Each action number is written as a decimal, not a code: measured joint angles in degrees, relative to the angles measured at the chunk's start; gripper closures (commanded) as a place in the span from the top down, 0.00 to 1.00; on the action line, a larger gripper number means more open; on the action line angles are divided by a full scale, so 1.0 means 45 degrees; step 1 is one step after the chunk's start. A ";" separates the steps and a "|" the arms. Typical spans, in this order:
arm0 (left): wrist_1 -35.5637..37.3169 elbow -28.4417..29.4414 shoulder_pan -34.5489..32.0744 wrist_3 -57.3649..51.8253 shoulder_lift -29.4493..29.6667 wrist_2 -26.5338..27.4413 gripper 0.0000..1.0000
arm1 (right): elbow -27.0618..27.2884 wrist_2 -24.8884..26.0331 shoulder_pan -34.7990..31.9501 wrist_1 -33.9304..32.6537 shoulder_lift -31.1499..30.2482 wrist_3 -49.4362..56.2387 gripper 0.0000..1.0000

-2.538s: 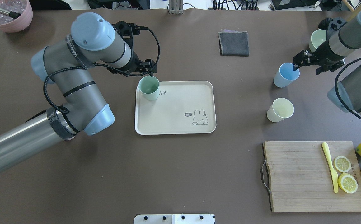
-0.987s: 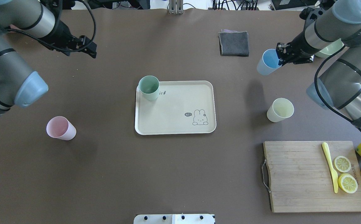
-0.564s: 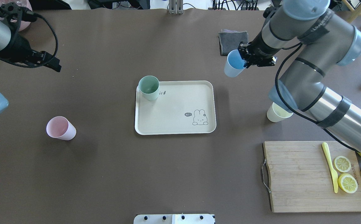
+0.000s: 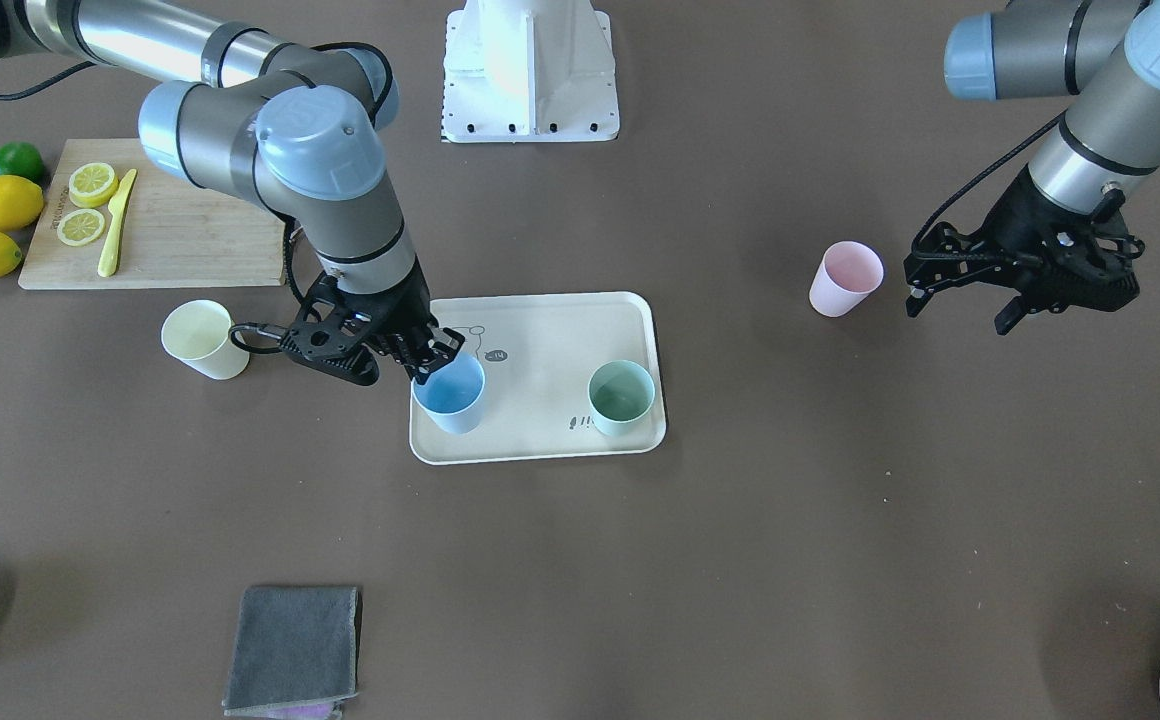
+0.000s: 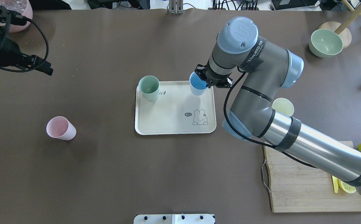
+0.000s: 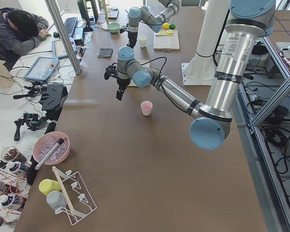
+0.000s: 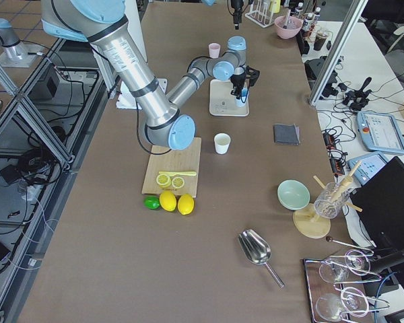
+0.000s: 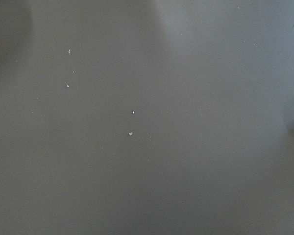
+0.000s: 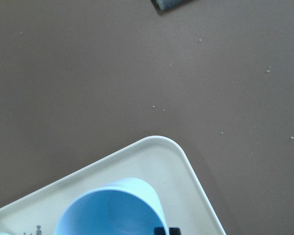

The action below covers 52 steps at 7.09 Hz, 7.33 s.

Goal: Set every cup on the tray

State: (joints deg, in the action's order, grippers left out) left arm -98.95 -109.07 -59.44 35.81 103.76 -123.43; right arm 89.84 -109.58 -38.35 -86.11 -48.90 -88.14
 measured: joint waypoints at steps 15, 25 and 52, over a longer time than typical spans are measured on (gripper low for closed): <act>-0.4210 0.0270 0.3964 0.4215 -0.3232 0.2056 0.00 | 0.4079 -0.2962 -0.4325 -0.0282 -0.4536 0.6283 1.00; 0.0704 0.0967 0.5436 0.6826 0.3770 0.3142 0.00 | 0.4488 -0.2444 -0.3257 0.0942 -0.7476 0.6567 1.00; 0.3033 0.1323 -0.4657 -0.7092 -0.1674 -0.2602 0.98 | 0.2391 -0.0113 0.1539 -0.0985 -0.1478 0.0387 0.37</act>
State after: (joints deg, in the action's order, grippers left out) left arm -85.30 -103.12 -80.40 3.90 96.22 -135.14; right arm 100.60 -110.08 -31.43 -90.54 -55.55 -86.40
